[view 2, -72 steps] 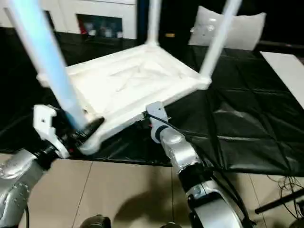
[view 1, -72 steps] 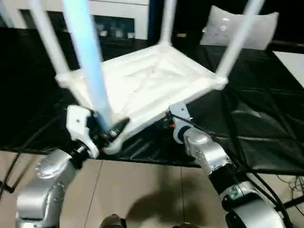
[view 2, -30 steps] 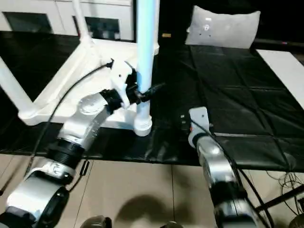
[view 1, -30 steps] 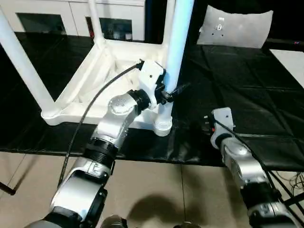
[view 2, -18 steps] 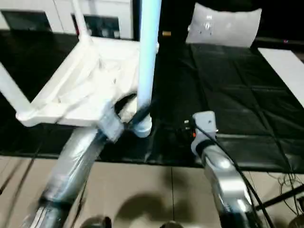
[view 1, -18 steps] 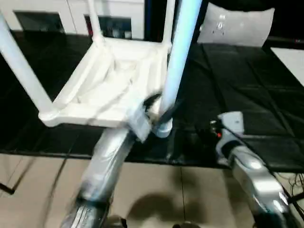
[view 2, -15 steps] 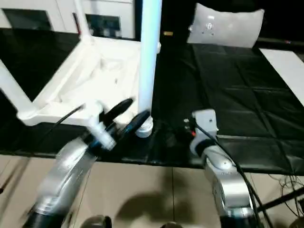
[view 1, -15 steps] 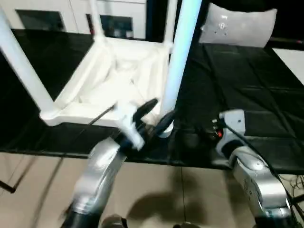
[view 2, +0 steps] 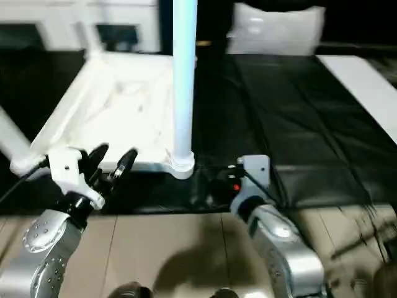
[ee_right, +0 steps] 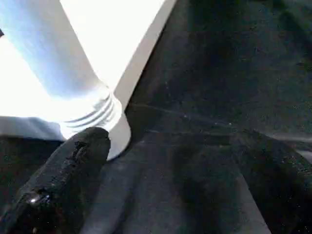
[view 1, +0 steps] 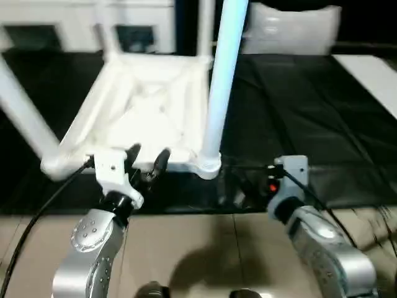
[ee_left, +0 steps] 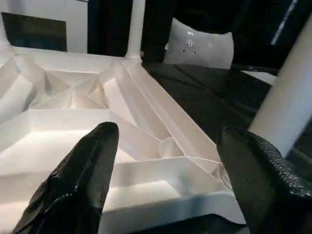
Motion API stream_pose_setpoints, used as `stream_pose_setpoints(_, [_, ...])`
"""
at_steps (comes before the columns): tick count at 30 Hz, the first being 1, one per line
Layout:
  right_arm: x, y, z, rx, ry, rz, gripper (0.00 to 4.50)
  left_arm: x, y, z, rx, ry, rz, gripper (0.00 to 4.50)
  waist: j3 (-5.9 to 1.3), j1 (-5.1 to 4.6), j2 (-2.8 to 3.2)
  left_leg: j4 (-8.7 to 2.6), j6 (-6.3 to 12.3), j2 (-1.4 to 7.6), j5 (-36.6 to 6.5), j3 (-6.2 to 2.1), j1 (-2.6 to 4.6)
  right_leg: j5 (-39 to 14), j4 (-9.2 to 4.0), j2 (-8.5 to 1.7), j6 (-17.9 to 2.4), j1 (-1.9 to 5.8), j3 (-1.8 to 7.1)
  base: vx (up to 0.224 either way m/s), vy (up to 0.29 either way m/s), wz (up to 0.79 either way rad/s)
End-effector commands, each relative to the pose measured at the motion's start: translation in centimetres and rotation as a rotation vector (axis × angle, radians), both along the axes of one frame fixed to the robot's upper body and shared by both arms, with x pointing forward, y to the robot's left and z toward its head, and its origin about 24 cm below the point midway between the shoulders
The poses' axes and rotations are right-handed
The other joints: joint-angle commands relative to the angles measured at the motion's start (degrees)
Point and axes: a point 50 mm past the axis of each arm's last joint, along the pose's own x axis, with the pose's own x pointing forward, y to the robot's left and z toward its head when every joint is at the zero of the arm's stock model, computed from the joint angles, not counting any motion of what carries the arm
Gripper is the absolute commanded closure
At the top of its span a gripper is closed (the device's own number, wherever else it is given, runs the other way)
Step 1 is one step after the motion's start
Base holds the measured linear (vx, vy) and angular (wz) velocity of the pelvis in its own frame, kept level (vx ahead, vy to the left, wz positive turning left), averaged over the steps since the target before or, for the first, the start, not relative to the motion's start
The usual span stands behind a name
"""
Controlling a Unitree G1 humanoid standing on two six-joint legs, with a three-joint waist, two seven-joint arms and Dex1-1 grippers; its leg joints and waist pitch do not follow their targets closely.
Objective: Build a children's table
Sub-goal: Rotate table base
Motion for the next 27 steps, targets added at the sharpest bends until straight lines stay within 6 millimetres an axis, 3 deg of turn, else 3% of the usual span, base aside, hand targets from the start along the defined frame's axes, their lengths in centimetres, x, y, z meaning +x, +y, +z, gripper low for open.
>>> stream_pose_setpoints(1, [-0.1, 0.1, 1.1, -0.007, -0.055, 0.026, 0.00, -0.5, 0.2, -0.3, 0.020, 0.033, 0.046, 0.91, -3.43, -1.29, 2.57, -9.97, 5.82, 4.51, -10.1, -4.26, 2.65, -4.7, 2.69, 2.77, -6.9, -0.36, -8.69, -0.042, 0.218, -0.04])
stream_pose_setpoints(2, [-0.1, 0.1, 1.1, -0.011, -0.058, 0.029, 0.00, -0.6, 0.2, -0.4, 0.027, 0.042, 0.056, 0.91, -3.27, -1.36, 2.61, -9.71, 3.76, 5.86, -5.4, -4.46, 2.56, 0.9, 2.24, 0.70, -8.0, 0.89, -9.92, -0.018, 0.182, 0.06])
stream_pose_setpoints(3, [-0.1, 0.2, 1.2, -0.016, -0.061, 0.037, 0.00, -1.1, 0.3, -0.7, 0.055, 0.060, 0.076, 0.91, -2.92, -1.04, 1.86, -9.70, -1.50, 5.75, -8.0, -3.27, 2.29, 1.7, 0.13, -0.97, -9.1, 1.61, -9.43, -0.018, 0.182, 0.06])
stream_pose_setpoints(4, [-0.1, 0.3, 1.2, -0.028, -0.064, 0.048, 0.00, -1.3, 0.5, -0.8, 0.052, 0.062, 0.095, 0.91, -2.78, -1.04, 1.57, -9.91, -4.27, 4.98, -12.3, -2.74, 2.24, -0.6, -0.34, -1.18, -8.9, 1.80, -9.09, -0.025, 0.130, 0.10])
stream_pose_setpoints(5, [-0.1, 0.3, 1.2, -0.030, -0.065, 0.050, 0.00, -1.3, 0.5, -0.8, 0.051, 0.062, 0.098, 0.91, -2.86, -1.24, 1.02, -9.92, -6.40, 4.66, -16.5, -2.94, 2.27, -3.6, -1.03, -1.75, -8.2, 2.27, -8.58, -0.038, 0.093, 0.05])
stream_pose_setpoints(6, [-0.1, 0.3, 1.2, -0.034, -0.066, 0.055, 0.00, -1.3, 0.6, -0.8, 0.045, 0.062, 0.106, 0.91, -2.67, -1.01, 0.84, -9.98, -9.26, 4.26, -23.5, -3.42, 2.54, -11.6, -2.33, -2.77, -6.1, 2.18, -7.93, -0.038, 0.093, 0.05])
stream_pose_setpoints(7, [-0.1, 0.5, 1.2, -0.043, -0.067, 0.068, 0.00, -1.4, 0.8, -0.8, 0.034, 0.063, 0.126, 0.91, -2.32, -0.61, 0.86, -9.73, -11.00, 4.04, -29.6, -3.31, 3.97, -18.7, -3.67, -2.58, -4.5, 0.63, -7.65, 0.000, 0.000, 0.00])
stream_pose_setpoints(8, [-0.1, 0.6, 1.1, -0.048, -0.068, 0.079, 0.00, -1.5, 1.0, -0.7, 0.034, 0.068, 0.145, 0.91, -2.52, -0.82, 0.22, -9.54, -11.08, 3.96, -31.3, -3.75, 4.20, -19.9, -3.92, -2.78, -4.0, 1.03, -7.67, 0.000, 0.000, 0.00])
stream_pose_setpoints(10, [0.0, 0.5, 1.2, -0.050, -0.072, 0.077, 0.00, -1.6, 1.0, -0.7, 0.037, 0.069, 0.156, 0.91, -2.50, -0.44, 0.44, -9.95, -10.37, 4.11, -30.1, -3.94, 3.65, -17.2, -4.01, -3.24, -3.8, 1.65, -7.56, 0.000, 0.000, 0.00])
stream_pose_setpoints(12, [0.0, 0.5, 1.2, -0.052, -0.078, 0.082, 0.00, -1.9, 0.9, -0.8, 0.037, 0.090, 0.167, 0.91, -2.15, -0.47, 0.30, -10.10, -9.84, 4.09, -30.2, -4.01, 3.23, -18.5, -4.26, -3.51, -3.6, 1.78, -7.42, 0.000, 0.000, 0.00])
stream_pose_setpoints(15, [-0.1, 0.3, 1.1, -0.055, -0.080, 0.084, 0.00, -2.0, 0.8, -0.8, 0.041, 0.092, 0.159, 0.91, -1.75, -0.82, -0.28, -9.66, -8.89, 3.83, -33.2, -4.29, 3.50, -28.5, -5.31, -4.12, -3.1, 1.74, -7.45, 0.000, 0.000, 0.00])
stream_pose_setpoints(16, [-0.1, 0.2, 1.1, -0.052, -0.081, 0.080, 0.00, -2.0, 0.5, -0.6, 0.032, 0.068, 0.135, 0.91, -1.91, -0.85, -0.14, -9.47, -8.62, 3.85, -33.3, -4.53, 3.75, -29.4, -5.56, -4.32, -3.2, 1.75, -7.44, 0.000, 0.000, 0.00])
stream_pose_setpoints(19, [-0.2, 0.1, 1.0, -0.068, -0.085, 0.088, 0.00, -2.0, 0.3, -0.3, 0.030, 0.049, 0.124, 0.91, -1.88, -0.91, -0.12, -9.69, -8.15, 3.94, -33.1, -4.66, 3.46, -28.6, -5.61, -4.21, -3.4, 1.94, -7.57, 0.000, 0.000, 0.00])
stream_pose_setpoints(21, [-0.4, 0.1, 0.9, -0.082, -0.085, 0.106, 0.00, -2.1, 0.2, -0.2, 0.024, 0.050, 0.130, 0.91, -1.67, -0.99, -0.03, -9.75, -8.58, 3.98, -37.5, -4.78, 4.27, -32.1, -5.79, -3.95, -3.0, 1.89, -8.16, 0.000, 0.000, 0.00])
stream_pose_setpoints(23, [-0.6, 0.1, 0.8, -0.082, -0.084, 0.117, 0.00, -2.2, 0.2, -0.2, 0.031, 0.051, 0.134, 0.91, -1.20, -1.45, 0.23, -9.82, -8.71, 3.90, -43.7, -5.16, 5.39, -37.7, -6.61, -3.38, -2.2, 2.04, -9.70, 0.000, 0.000, 0.00])
stream_pose_setpoints(24, [-0.7, 0.0, 0.8, -0.080, -0.085, 0.117, 0.00, -2.3, 0.2, -0.2, 0.037, 0.048, 0.131, 0.91, -0.33, -2.13, 1.48, -12.96, -9.44, 4.63, -52.5, -4.86, 4.93, -33.7, -5.18, -0.80, -2.7, 4.49, -13.48, 0.000, 0.000, 0.00])
stream_pose_setpoints(25, [-0.7, -0.1, 0.8, -0.077, -0.085, 0.115, 0.00, -2.4, 0.1, -0.2, 0.040, 0.048, 0.128, 0.91, -0.03, -1.68, 1.79, -15.83, -9.50, 5.52, -56.1, -3.70, 3.08, -28.1, -0.97, 0.24, -3.6, 6.84, -14.63, 0.000, 0.000, 0.00])
stream_pose_setpoints(26, [-0.8, -0.2, 0.8, -0.076, -0.084, 0.113, 0.00, -2.5, 0.1, -0.2, 0.040, 0.047, 0.127, 0.91, -0.15, 2.40, 2.36, -18.62, -8.15, 5.57, -59.8, -0.23, -1.58, -13.2, 9.21, 0.66, -4.4, 11.60, -15.65, 0.000, 0.000, 0.00])
stream_pose_setpoints(27, [-0.8, -0.3, 0.8, -0.073, -0.087, 0.112, 0.00, -2.5, 0.0, -0.2, 0.051, 0.047, 0.121, 0.91, -0.38, 3.52, 1.82, -17.45, -5.75, 5.60, -56.0, 0.59, -0.57, -14.0, 8.89, 0.12, -4.1, 10.87, -14.15, 0.000, 0.000, 0.00])
